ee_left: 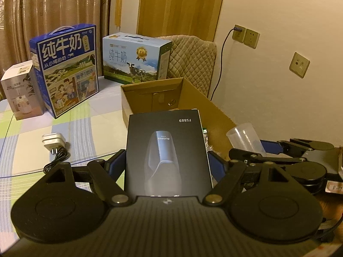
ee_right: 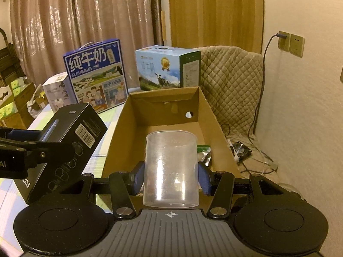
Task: Organize objects
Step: 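Carry the shaver box and cup toward the cardboard box, then lower shaver box with left tool into the cardboard box while right tool releases the cup there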
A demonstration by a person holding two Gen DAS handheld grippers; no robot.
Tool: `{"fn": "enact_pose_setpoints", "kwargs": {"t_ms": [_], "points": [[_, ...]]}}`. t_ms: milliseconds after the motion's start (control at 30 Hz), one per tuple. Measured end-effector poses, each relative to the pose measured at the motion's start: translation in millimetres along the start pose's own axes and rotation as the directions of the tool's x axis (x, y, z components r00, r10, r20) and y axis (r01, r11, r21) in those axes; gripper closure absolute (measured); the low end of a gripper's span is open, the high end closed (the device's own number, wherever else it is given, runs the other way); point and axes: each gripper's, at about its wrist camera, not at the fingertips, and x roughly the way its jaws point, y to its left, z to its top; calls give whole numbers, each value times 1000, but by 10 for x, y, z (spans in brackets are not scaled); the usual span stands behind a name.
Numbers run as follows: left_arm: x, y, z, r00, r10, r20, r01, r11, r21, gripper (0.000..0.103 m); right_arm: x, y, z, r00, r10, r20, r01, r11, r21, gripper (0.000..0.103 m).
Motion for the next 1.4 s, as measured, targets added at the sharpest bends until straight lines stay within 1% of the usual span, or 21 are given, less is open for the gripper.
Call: {"fn": "enact_pose_setpoints", "kwargs": {"t_ms": [133,367,567,667,733,767,800,867,1133,1400], "points": [[87,-40,45,1000,-7,-4,7,1000,4,27,42,-66,57,1000,0,1,0,1000,5,54],[267,-99,229,1000,-13,1,13,1000,12,27,191,-226,217,1000,-12,1,12,1000,23,54],[453,-124,356,1000,-18,0,18,1000,-3,27,280,-341,309,1000,-22,0,22,999,40,54],[534,-157,414,1000,-22,11,22,1000,-10,26,312,-387,320,1000,-28,-2,28,999,46,54],[599,-151,454,999,-30,35,31,999,-26,26,330,-424,325,999,-33,-3,33,998,56,54],[643,-143,472,999,-32,42,34,999,-38,23,337,-444,323,999,-34,-4,34,998,62,54],[678,-133,482,999,-24,44,26,999,-47,17,339,-459,320,999,-35,-6,36,997,66,54],[706,-126,478,999,0,45,2,999,-38,17,331,-487,312,999,-37,-8,37,997,73,54],[672,57,272,1000,17,1,-17,998,-55,17,351,-498,278,999,-28,-15,29,996,82,54],[628,151,177,1000,21,-12,-22,997,-72,17,375,-404,297,1000,-4,-12,5,997,77,54]]}}
